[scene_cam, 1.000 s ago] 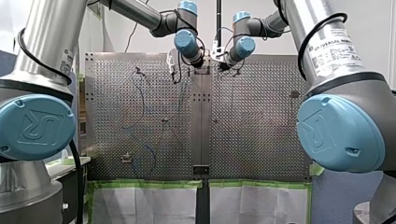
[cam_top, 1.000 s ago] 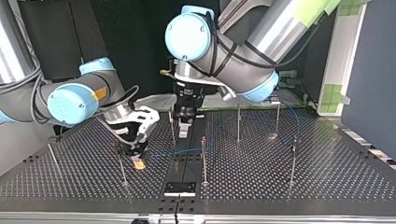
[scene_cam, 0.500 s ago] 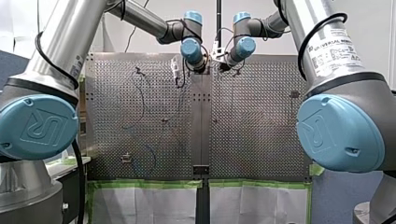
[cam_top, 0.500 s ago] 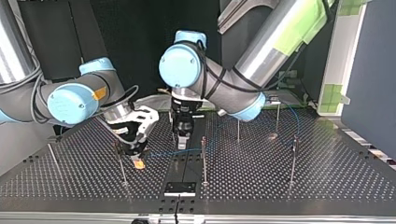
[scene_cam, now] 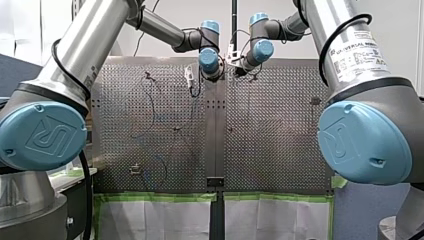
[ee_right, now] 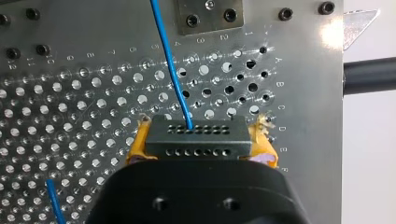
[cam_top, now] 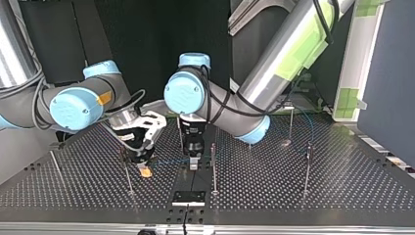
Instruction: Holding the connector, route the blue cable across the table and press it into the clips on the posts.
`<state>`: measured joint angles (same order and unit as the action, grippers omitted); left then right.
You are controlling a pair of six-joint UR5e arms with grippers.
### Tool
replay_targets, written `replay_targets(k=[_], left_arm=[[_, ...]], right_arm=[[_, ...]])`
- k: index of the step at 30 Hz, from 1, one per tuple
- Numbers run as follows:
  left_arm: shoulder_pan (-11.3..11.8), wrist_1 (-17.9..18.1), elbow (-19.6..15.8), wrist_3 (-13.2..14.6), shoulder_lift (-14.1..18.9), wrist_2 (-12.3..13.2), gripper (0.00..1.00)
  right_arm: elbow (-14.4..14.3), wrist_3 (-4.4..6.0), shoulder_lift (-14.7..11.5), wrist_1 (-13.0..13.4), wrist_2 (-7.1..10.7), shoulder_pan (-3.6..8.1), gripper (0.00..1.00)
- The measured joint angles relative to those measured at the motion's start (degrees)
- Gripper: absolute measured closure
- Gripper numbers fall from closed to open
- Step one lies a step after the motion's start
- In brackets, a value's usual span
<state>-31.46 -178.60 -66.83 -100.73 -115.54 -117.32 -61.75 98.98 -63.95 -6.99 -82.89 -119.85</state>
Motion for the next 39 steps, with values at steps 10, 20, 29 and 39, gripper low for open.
replay_targets(k=[10,20,29,39], left_arm=[[0.96,-0.71,4.55,-0.02,-2.87,1.81,0.01],[0.87,-1.61,5.28,-0.27,-5.3,0.15,0.01],[-0.01,-2.05,5.26,0.17,-4.68,-2.49,1.0],[-0.5,-2.67,5.14,-0.58,-2.63,-2.55,1.0]], right_arm=[[0.0,0.0,0.06,0.1,0.07,0.02,1.0],[0.0,0.0,0.08,0.14,0.09,0.24,1.0],[0.0,-0.08,0.1,0.14,0.09,0.41,1.0],[0.0,-0.08,0.09,0.1,0.08,0.45,1.0]])
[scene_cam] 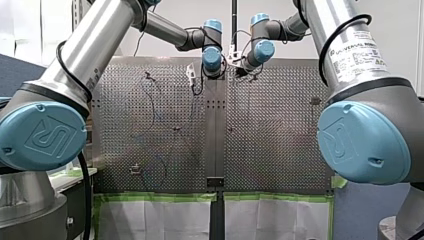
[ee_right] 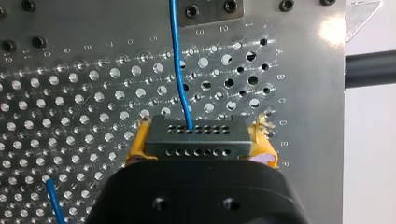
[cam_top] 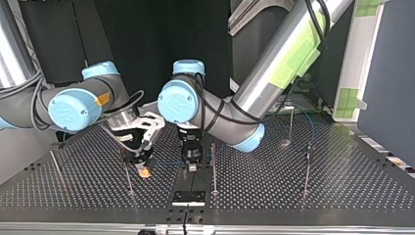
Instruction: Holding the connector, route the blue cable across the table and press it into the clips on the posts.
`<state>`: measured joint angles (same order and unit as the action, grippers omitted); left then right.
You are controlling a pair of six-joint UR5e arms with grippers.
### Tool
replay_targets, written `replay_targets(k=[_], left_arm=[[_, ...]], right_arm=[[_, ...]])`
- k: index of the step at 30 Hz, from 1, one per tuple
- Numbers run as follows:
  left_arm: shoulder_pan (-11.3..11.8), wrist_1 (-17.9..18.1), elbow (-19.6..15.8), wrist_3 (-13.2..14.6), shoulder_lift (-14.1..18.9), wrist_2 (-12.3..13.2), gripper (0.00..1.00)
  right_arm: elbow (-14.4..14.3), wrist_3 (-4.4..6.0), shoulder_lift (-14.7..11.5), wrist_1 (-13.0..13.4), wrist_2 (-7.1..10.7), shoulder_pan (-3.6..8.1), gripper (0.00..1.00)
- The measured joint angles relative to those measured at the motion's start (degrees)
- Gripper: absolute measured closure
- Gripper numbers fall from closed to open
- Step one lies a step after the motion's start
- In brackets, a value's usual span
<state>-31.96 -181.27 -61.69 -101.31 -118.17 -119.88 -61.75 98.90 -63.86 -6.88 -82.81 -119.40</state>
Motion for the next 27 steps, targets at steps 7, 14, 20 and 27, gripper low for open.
replay_targets(k=[7,14,20,27], left_arm=[[-0.25,-0.67,-0.16,-0.27,0.04,-0.06,1.0],[-0.43,-0.99,-0.41,-0.42,0.08,0.1,0.96],[-0.42,-1.03,-0.42,-0.76,0.03,0.18,0.53],[-0.42,-1.1,-0.43,-1.24,0.04,-0.17,0.56]], right_arm=[[0.0,0.14,-0.01,-0.02,0.01,0.01,1.0],[0.0,0.17,-0.01,0.03,0.01,0.02,1.0],[0.0,0.17,-0.01,-0.02,0.01,0.01,1.0],[0.0,0.17,-0.01,0.03,0.01,0.05,1.0]])
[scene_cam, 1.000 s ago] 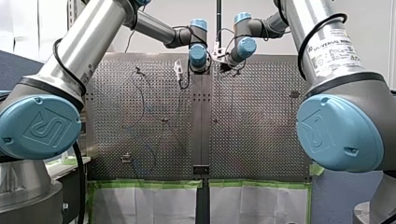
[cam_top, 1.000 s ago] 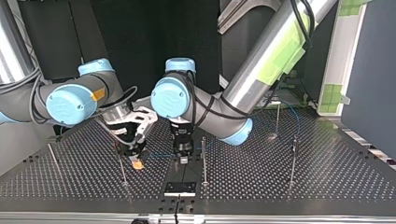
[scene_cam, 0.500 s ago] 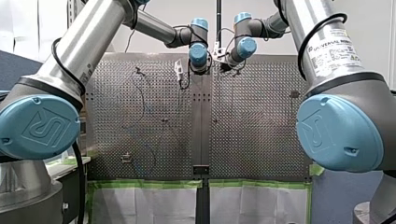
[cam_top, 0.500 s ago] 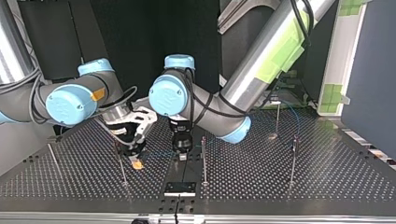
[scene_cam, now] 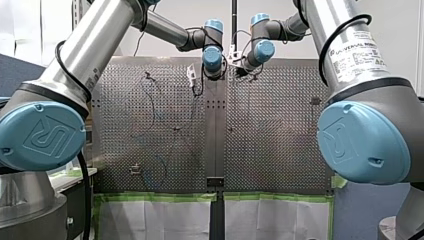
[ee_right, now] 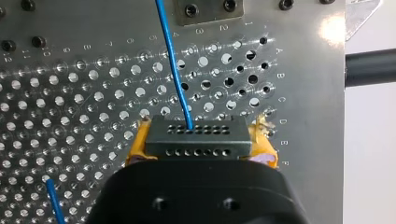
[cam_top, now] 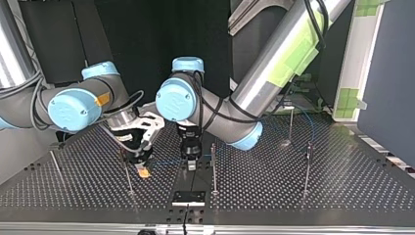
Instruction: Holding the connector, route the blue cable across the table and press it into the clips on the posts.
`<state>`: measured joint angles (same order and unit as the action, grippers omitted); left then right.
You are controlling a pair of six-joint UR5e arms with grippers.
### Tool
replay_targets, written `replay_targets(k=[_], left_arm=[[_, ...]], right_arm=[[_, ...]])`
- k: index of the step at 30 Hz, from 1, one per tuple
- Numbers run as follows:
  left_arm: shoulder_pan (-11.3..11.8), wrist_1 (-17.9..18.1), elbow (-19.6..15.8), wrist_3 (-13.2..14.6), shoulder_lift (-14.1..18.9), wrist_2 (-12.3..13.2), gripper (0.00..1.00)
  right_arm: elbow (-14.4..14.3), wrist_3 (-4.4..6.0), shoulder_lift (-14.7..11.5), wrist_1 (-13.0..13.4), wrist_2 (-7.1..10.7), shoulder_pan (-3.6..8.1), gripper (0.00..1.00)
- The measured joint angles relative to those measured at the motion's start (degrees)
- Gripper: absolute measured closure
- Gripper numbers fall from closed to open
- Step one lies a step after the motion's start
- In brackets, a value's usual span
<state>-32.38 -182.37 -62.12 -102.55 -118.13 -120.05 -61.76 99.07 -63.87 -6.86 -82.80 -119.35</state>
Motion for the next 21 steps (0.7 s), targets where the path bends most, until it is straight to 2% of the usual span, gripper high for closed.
replay_targets(k=[1,2,4,5,6,7,8,10,21], left_arm=[[0.0,-0.02,0.0,-0.01,0.01,-0.16,0.63],[-0.01,-0.04,0.0,-0.01,0.01,-0.4,0.63],[-0.02,-0.08,0.0,-0.02,0.02,-1.09,0.76],[-0.03,-0.11,0.0,-0.02,0.01,-1.39,0.76],[-0.03,-0.17,0.0,-0.02,0.02,-1.72,0.8],[-0.03,-0.23,0.0,-0.02,0.02,-1.91,0.89],[-0.04,-0.31,0.0,-0.02,0.02,-2.04,0.89],[-0.04,-0.53,0.0,-0.02,0.03,-2.22,1.0],[-0.2,-1.16,-0.09,-0.04,0.0,-2.37,1.0]], right_arm=[[0.0,0.0,0.01,0.0,0.0,0.01,1.0],[0.0,0.0,0.01,0.01,0.0,0.01,1.0],[0.0,0.0,0.01,0.01,0.0,0.05,1.0],[0.0,0.0,0.02,0.01,0.0,0.08,1.0],[0.0,0.0,0.03,0.01,0.0,0.11,1.0],[0.0,0.0,0.03,0.01,0.0,0.15,1.0],[0.0,0.0,0.03,0.01,0.0,0.18,1.0],[0.0,0.0,0.03,0.01,0.0,0.24,1.0],[-0.02,0.0,0.02,-0.01,0.0,0.37,1.0]])
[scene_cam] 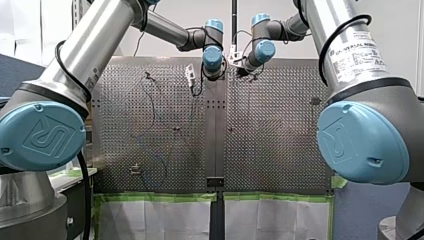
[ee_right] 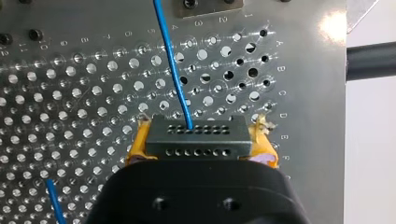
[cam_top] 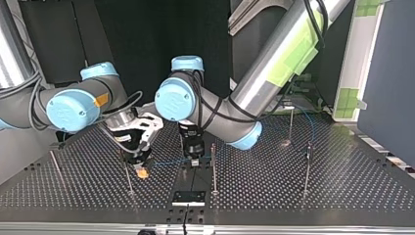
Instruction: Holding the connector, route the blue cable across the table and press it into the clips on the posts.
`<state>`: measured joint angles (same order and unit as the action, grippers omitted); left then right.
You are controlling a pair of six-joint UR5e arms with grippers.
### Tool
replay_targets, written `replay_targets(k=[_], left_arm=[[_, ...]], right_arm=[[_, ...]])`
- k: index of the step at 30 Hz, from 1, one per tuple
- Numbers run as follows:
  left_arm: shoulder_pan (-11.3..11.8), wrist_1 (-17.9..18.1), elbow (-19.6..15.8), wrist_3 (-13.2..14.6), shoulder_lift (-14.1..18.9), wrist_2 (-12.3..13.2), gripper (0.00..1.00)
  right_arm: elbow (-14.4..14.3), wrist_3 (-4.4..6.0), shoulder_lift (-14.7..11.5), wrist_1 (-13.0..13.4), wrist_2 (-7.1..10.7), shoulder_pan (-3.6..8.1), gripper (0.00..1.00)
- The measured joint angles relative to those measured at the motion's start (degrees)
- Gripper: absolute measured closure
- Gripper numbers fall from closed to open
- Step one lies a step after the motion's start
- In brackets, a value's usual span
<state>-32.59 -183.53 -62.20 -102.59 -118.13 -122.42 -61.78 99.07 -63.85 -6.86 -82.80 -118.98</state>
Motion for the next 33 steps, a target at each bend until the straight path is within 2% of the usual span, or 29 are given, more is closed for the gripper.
replay_targets(k=[6,14,23,28,33], left_arm=[[-0.18,0.49,-2.08,0.13,0.05,-0.11,1.0],[-0.63,3.85,-5.83,-0.06,0.04,0.32,1.0],[-0.63,8.5,-10.53,-0.09,-0.01,2.77,1.0],[-0.26,11.11,-13.11,-0.14,-0.24,4.99,1.0],[0.04,13.48,-15.51,-0.15,-0.44,6.07,1.0]], right_arm=[[-0.94,-0.22,-0.01,0.03,0.0,-0.2,1.0],[-4.57,-0.75,-0.02,0.39,-0.2,-0.18,1.0],[-9.26,-1.54,-0.01,0.94,-0.38,0.12,1.0],[-11.7,-1.54,0.01,2.54,-0.39,0.5,1.0],[-13.72,-1.44,0.05,4.21,-0.24,0.88,1.0]])
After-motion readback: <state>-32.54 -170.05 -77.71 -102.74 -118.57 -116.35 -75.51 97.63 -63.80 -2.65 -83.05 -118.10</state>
